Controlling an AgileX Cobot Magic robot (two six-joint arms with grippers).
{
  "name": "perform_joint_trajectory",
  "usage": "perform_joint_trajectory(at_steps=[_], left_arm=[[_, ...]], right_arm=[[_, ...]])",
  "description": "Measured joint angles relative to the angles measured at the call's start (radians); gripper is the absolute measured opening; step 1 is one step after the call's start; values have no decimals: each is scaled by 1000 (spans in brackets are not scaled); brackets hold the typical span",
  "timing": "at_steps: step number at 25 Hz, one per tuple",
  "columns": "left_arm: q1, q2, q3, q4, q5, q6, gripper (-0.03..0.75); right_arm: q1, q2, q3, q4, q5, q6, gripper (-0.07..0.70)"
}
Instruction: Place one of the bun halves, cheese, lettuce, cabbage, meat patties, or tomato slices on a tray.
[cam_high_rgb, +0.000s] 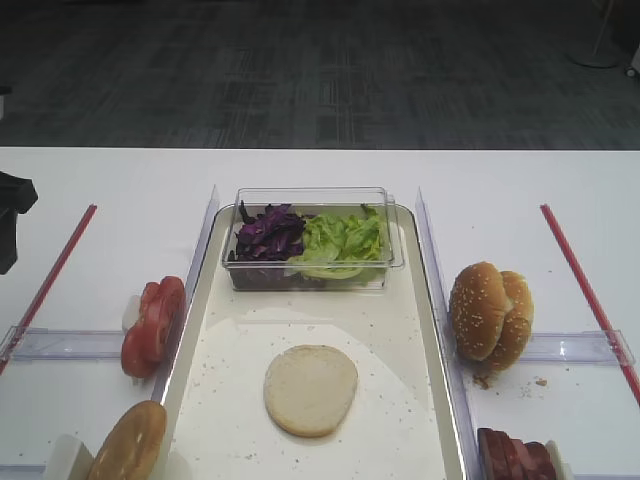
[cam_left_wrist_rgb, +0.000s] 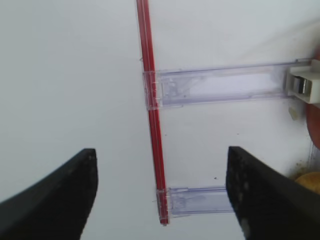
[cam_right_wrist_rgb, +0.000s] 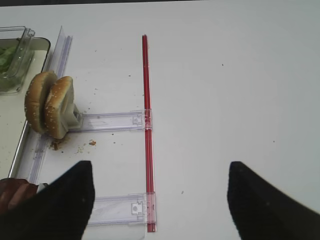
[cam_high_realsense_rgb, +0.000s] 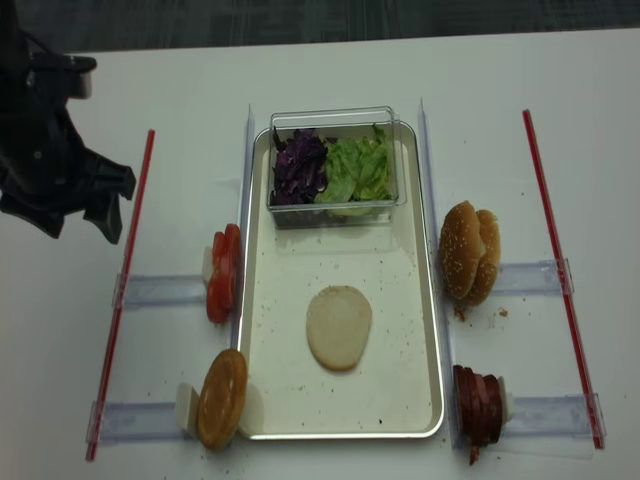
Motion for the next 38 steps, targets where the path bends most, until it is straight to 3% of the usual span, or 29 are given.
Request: perform_joint_trajectory(at_steps=[15,30,38], left_arm=[[0,-22,0,-29,0,36,493],[0,-299,0,-33,15,51,493],[0,-511,0,-112,29,88,493]], right_arm=[[0,0,0,0,0,0,571],[0,0,0,0,0,0,571],[0,0,0,0,0,0,571]])
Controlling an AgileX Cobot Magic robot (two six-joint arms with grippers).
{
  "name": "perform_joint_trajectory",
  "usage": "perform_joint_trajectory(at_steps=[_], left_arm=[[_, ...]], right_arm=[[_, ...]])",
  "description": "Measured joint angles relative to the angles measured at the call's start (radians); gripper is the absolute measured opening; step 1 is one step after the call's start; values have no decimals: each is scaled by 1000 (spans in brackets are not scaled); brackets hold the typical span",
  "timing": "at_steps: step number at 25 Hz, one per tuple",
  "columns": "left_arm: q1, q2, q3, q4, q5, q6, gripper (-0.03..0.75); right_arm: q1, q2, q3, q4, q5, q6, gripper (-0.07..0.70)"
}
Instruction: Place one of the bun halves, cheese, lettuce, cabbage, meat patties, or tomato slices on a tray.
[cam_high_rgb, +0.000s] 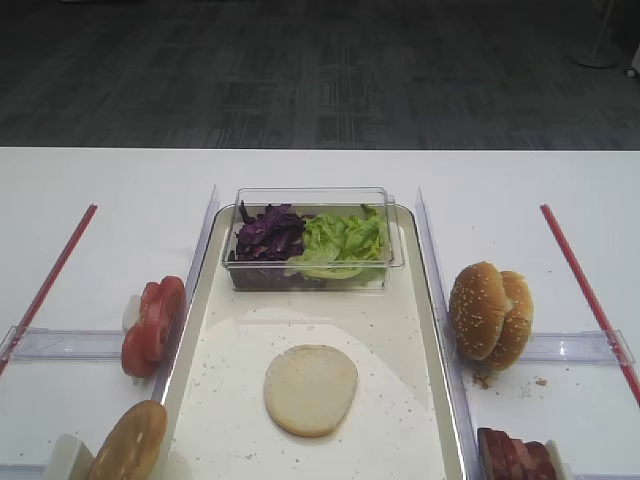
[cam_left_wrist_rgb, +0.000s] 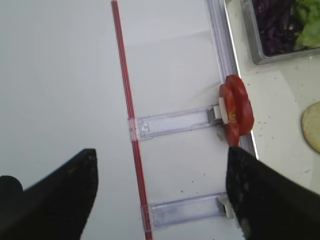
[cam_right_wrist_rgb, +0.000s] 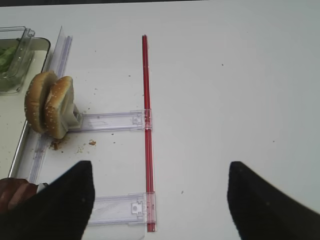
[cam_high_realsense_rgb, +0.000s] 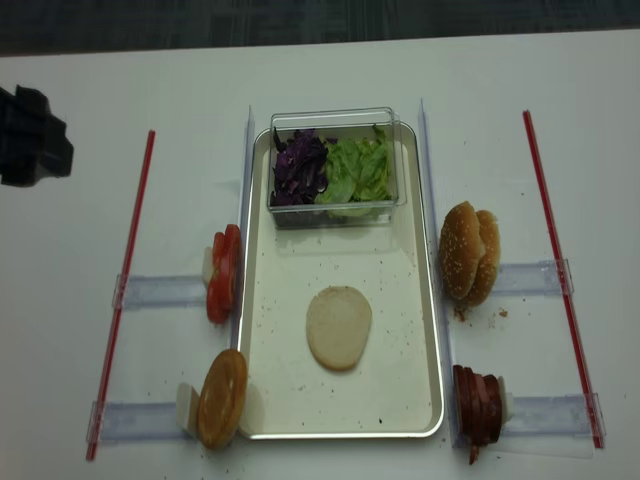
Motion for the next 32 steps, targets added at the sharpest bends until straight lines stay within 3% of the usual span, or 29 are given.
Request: perform_joint_trajectory(at_steps=[6,15,19,32], left_arm=[[0,-167,53,-16,10,25,494],[0,-414,292,-17,15,35,493],[0,-514,395,-17,-6,35,493],[0,-861,653,-31,-3,44,493]], right_arm=[[0,0,0,0,0,0,571],[0,0,0,0,0,0,571],[0,0,0,0,0,0,571],[0,0,0,0,0,0,571]])
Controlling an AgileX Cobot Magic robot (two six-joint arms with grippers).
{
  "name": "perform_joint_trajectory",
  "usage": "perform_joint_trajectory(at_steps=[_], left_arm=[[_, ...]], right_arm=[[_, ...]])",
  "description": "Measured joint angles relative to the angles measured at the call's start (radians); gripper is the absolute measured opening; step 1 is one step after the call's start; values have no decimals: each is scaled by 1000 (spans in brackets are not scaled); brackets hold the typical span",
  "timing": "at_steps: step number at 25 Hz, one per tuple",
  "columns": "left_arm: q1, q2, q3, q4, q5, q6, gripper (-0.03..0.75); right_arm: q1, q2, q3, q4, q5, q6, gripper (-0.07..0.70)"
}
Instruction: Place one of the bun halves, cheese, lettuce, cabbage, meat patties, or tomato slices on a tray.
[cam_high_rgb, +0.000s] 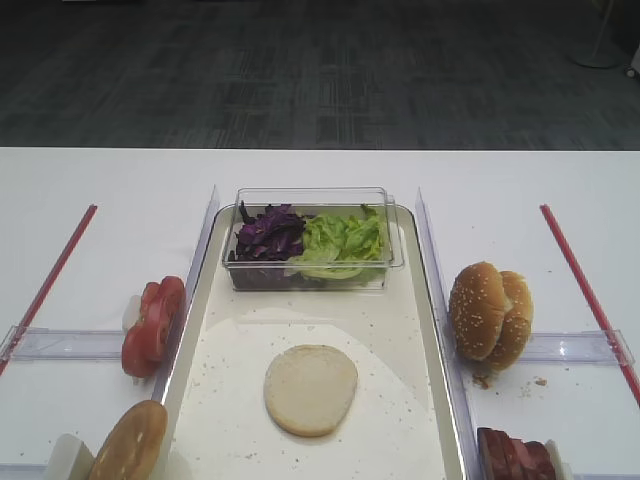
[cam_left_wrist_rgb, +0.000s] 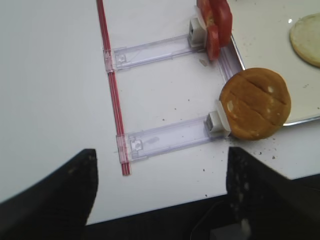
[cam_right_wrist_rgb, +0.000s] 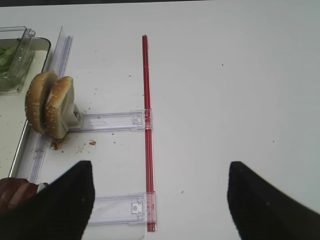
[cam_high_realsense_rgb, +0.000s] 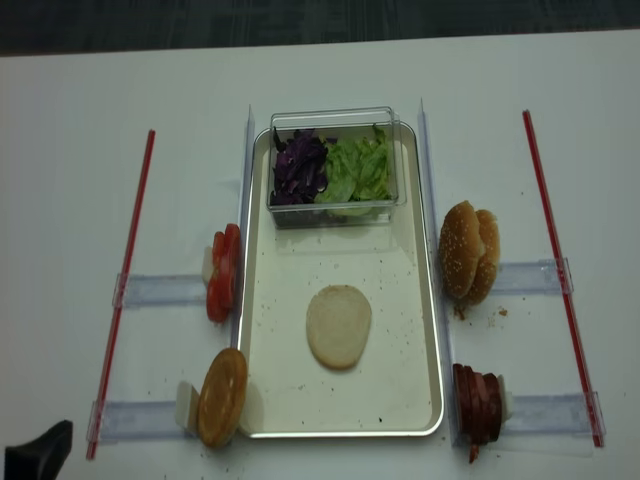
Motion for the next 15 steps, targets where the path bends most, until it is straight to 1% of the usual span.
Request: perform_joint_trajectory(at_steps=[7,11,15], left_arm=[[0,-156,46,-11,22,-6,493],[0,-209,46,-11,22,-18,493],[0,-226,48,-9,18,-25,493]], right_arm=[[0,0,0,0,0,0,571],[0,0,0,0,0,0,571],[0,0,0,0,0,0,571]])
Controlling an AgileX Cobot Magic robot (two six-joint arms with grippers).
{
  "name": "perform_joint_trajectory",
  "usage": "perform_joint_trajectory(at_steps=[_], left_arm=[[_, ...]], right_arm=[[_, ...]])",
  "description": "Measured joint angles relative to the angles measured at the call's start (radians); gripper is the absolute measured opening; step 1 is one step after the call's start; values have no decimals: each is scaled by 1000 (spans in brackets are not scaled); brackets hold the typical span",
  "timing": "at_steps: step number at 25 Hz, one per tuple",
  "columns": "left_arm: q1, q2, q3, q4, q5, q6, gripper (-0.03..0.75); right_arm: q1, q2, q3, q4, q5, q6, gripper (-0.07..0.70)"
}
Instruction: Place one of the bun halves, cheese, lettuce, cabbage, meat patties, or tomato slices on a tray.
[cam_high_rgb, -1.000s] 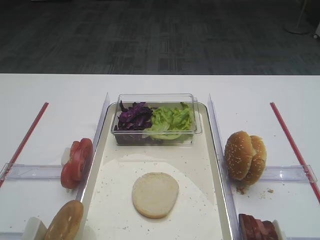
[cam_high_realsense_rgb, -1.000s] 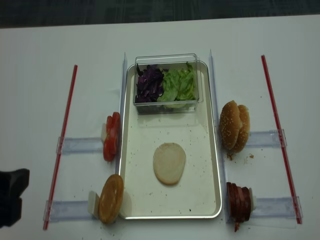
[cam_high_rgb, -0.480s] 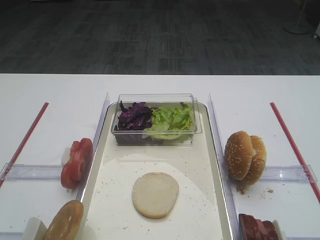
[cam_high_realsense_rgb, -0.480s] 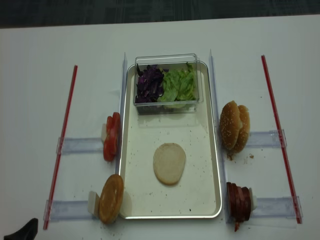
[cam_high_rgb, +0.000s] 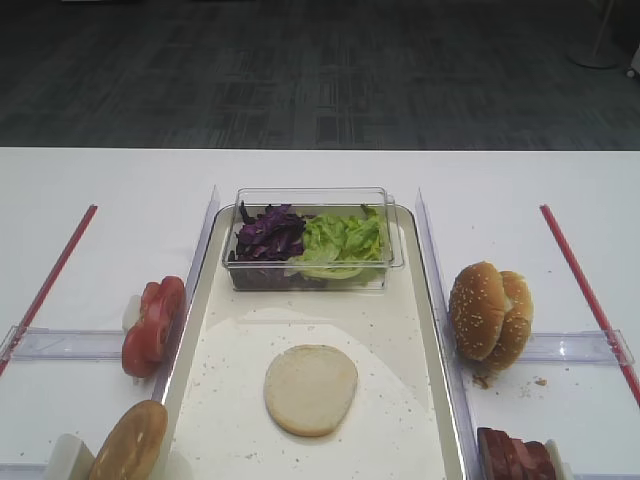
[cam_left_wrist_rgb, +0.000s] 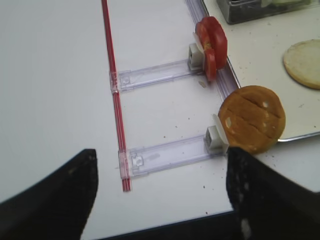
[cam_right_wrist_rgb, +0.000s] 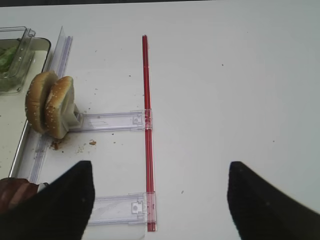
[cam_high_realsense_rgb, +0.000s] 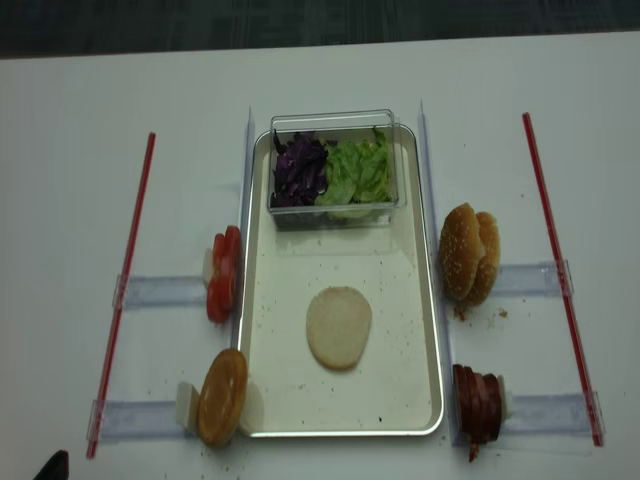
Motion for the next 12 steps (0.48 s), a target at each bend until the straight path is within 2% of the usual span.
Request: perform_joint_trajectory(at_steps=[12], left_arm=[[0,-6,35,0,-69,-2,493]], right_arm=[[0,0,0,0,0,0,571]])
